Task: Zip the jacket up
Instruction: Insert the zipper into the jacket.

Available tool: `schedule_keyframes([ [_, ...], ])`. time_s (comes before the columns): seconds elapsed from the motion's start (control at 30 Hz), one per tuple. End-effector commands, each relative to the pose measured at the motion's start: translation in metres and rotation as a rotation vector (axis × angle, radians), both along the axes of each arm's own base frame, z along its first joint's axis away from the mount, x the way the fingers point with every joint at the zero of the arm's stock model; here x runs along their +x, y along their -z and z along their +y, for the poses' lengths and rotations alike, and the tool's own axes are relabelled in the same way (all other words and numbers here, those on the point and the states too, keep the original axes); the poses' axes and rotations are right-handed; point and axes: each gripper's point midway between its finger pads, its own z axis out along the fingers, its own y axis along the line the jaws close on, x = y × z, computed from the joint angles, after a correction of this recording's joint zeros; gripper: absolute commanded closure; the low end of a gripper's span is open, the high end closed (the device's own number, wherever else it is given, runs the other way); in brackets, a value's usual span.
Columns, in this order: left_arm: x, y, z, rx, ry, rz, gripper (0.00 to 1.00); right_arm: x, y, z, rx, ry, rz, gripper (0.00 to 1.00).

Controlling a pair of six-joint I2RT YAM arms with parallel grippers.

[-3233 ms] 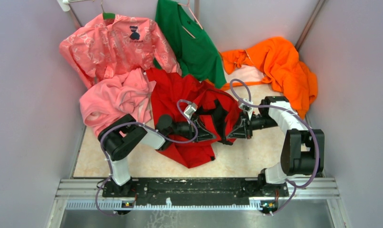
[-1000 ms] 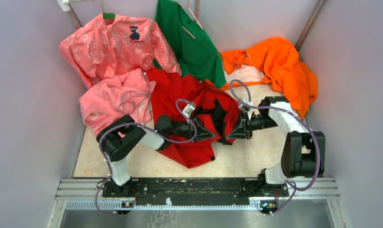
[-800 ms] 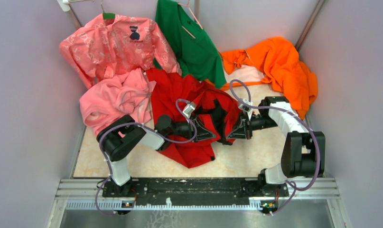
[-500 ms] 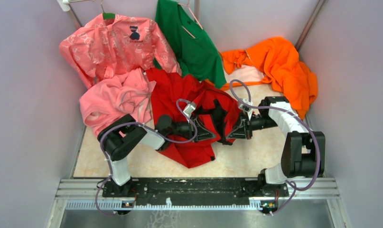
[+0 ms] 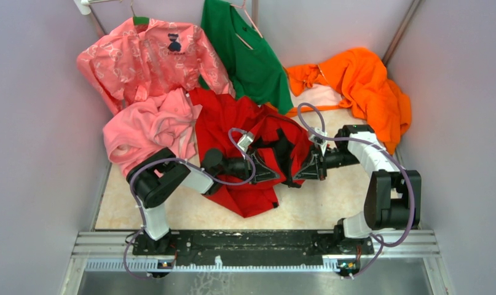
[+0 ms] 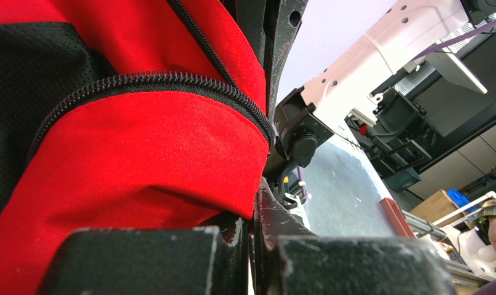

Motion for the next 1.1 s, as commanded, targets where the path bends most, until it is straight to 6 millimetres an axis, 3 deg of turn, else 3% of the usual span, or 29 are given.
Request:
schedule_keyframes([
  [0.0,-0.012,-0.056,0.011,-0.217,0.004,-0.229,1.0,0.001,-0.014,0.005,0.048,0.004,-0.048,1.0],
  [0.47,-0.013,-0.061,0.015,-0.229,-0.01,-0.248,1.0,0.001,-0.013,0.005,0.046,0.003,-0.046,1.0],
  [1.07,-0.018,-0.051,0.007,-0.206,0.05,-0.221,1.0,0.002,-0.014,0.005,0.051,0.006,-0.041,1.0],
])
